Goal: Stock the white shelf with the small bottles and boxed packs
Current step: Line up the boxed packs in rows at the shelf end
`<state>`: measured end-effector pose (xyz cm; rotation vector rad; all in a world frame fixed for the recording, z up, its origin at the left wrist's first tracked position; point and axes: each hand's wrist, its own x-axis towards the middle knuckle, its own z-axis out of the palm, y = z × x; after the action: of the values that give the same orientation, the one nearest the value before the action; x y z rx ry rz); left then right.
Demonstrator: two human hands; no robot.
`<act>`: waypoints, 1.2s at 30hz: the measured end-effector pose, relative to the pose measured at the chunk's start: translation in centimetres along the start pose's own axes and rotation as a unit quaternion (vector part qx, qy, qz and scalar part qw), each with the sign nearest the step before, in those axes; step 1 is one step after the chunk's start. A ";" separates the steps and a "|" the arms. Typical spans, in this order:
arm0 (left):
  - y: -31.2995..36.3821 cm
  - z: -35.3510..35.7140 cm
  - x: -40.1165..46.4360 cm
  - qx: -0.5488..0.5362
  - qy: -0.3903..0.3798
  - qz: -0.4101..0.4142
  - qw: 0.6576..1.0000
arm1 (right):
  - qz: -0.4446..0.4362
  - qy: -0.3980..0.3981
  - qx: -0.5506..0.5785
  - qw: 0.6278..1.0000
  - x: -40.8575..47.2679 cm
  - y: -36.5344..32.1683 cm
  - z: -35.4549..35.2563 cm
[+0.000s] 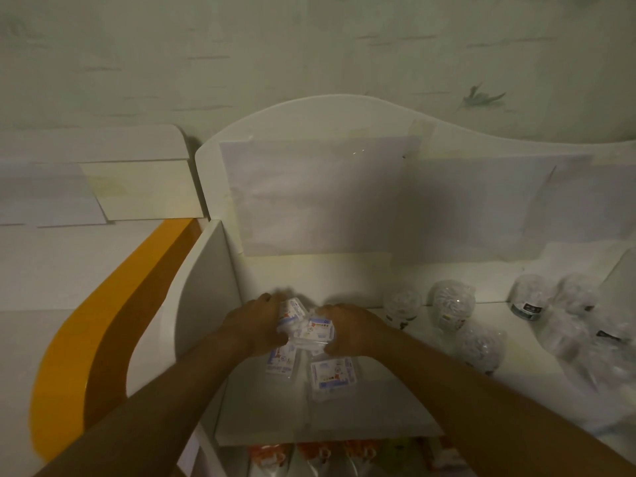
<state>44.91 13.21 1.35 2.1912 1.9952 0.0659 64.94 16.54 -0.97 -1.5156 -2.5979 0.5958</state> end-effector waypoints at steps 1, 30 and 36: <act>0.0 0.0 0.0 0.002 0.000 0.000 1.000 | 0.001 -0.002 -0.001 1.000 0.0 0.1 -0.1; 3.2 -1.9 -2.4 0.139 -0.160 0.017 0.977 | -0.032 -0.045 -0.012 0.998 -3.8 1.3 -1.5; 2.6 -0.7 -3.1 0.131 -0.178 0.003 0.975 | -0.028 -0.062 0.000 0.998 -4.4 1.3 -0.9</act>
<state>47.04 10.02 2.68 2.1628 1.8778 -0.5803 68.46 13.57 -0.07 -1.4459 -2.7216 0.7059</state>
